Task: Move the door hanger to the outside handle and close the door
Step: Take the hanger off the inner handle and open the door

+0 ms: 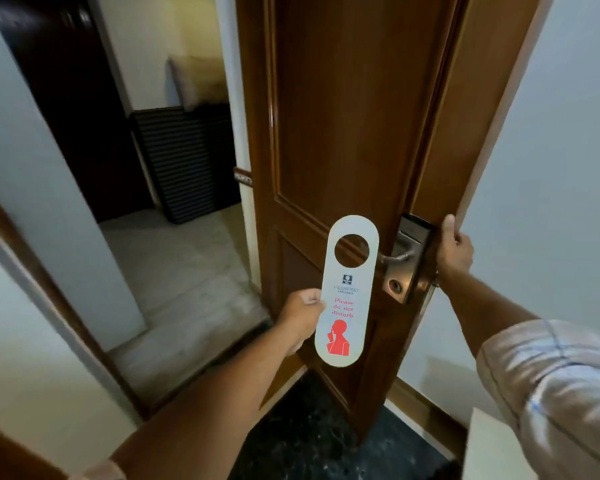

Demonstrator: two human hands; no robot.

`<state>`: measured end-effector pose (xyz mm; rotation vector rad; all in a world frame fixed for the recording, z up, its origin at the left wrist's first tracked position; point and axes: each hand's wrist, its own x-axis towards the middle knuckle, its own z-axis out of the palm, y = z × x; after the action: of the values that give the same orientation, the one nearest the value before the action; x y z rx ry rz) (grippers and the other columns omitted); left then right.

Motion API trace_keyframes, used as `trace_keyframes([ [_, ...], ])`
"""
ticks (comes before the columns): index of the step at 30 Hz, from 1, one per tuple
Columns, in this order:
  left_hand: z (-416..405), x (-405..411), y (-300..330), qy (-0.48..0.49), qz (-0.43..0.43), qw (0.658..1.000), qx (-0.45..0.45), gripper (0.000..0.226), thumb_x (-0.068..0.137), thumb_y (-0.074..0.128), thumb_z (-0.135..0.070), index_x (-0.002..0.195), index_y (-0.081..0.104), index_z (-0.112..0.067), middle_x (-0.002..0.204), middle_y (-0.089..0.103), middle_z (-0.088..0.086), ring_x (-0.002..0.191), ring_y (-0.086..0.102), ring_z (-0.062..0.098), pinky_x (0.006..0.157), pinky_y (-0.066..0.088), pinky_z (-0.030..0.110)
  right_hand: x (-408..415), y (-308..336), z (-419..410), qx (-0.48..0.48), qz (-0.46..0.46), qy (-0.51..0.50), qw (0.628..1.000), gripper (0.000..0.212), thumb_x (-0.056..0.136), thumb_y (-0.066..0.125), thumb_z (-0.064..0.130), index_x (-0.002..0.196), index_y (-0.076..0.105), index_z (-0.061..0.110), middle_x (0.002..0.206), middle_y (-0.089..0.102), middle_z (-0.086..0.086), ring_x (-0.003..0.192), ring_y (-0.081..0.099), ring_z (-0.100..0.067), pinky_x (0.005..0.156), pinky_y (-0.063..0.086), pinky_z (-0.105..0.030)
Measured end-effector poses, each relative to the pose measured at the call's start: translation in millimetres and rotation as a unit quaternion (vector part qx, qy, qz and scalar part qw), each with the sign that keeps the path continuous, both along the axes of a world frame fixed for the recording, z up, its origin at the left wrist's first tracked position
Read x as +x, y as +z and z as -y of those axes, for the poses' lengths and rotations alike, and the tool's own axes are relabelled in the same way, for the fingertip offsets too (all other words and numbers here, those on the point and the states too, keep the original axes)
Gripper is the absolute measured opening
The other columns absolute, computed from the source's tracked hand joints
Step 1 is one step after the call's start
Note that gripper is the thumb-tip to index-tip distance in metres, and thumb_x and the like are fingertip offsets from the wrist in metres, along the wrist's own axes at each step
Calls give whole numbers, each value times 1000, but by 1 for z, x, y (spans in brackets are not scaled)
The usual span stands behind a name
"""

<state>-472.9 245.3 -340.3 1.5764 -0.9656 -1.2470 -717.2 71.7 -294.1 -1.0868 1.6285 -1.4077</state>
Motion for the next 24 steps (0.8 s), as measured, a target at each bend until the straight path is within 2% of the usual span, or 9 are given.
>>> trace_keyframes([
  [4, 40, -13, -11, -48, 9, 999, 23, 16, 95, 58, -21, 104, 72, -23, 107, 78, -3, 95, 75, 14, 90, 59, 43, -28, -3, 41, -32, -114, -6, 993, 66, 89, 38, 71, 116, 50, 12, 106, 57, -9, 99, 57, -31, 82, 44, -40],
  [7, 75, -11, -14, -74, 23, 996, 34, 15, 95, 58, -21, 97, 71, -29, 101, 78, -7, 93, 75, 11, 83, 61, 36, -35, -11, 60, -36, -139, -22, 989, 63, 89, 37, 71, 112, 49, 13, 101, 54, -6, 96, 57, -30, 80, 44, -39],
  [10, 111, -10, -17, -94, 29, 994, 40, 16, 96, 58, -19, 95, 70, -30, 94, 76, -12, 87, 74, 7, 69, 58, 26, -34, -11, 68, -36, -110, -51, 992, 68, 90, 40, 69, 123, 49, 10, 110, 56, -7, 104, 57, -29, 85, 45, -37],
  [12, 139, -9, -22, -110, 27, 993, 41, 15, 96, 57, -18, 100, 70, -26, 95, 75, -10, 89, 73, 8, 69, 57, 26, -20, -21, 66, -47, -97, -137, 985, 65, 93, 43, 61, 131, 46, 9, 128, 53, -12, 116, 54, -31, 93, 42, -35],
  [14, 161, -6, -25, -118, 25, 992, 42, 14, 96, 57, -17, 101, 69, -24, 99, 75, -6, 91, 73, 11, 75, 58, 29, 12, -41, 45, -64, -126, -211, 967, 57, 93, 43, 59, 129, 47, 15, 129, 51, -10, 115, 52, -26, 93, 41, -33],
  [15, 174, -6, -30, -130, 22, 990, 48, 15, 97, 56, -16, 103, 68, -22, 103, 75, -3, 93, 72, 13, 79, 59, 33, 30, -58, 34, -64, -143, -209, 965, 51, 92, 41, 63, 121, 50, 22, 120, 55, -3, 107, 55, -20, 90, 45, -33],
  [17, 191, -3, -40, -148, 17, 987, 61, 17, 98, 54, -13, 108, 67, -17, 111, 74, 5, 96, 72, 19, 87, 58, 40, 61, -86, 12, -37, -138, -122, 982, 46, 87, 37, 72, 103, 54, 32, 101, 63, 10, 90, 63, -10, 77, 54, -33],
  [19, 203, -1, -47, -159, 7, 985, 70, 21, 99, 51, -11, 114, 66, -12, 116, 73, 10, 97, 72, 22, 90, 58, 43, 84, -102, 3, 3, -99, -24, 995, 47, 84, 42, 76, 96, 59, 33, 93, 70, 15, 78, 70, -8, 67, 59, -33],
  [24, 238, 9, -55, -179, -41, 979, 84, 31, 101, 45, -10, 126, 63, -10, 119, 72, 14, 101, 70, 28, 88, 57, 45, 110, -92, 26, 18, -157, -11, 987, 28, 90, 49, 61, 95, 61, 36, 90, 67, 22, 63, 66, 6, 52, 48, -13],
])
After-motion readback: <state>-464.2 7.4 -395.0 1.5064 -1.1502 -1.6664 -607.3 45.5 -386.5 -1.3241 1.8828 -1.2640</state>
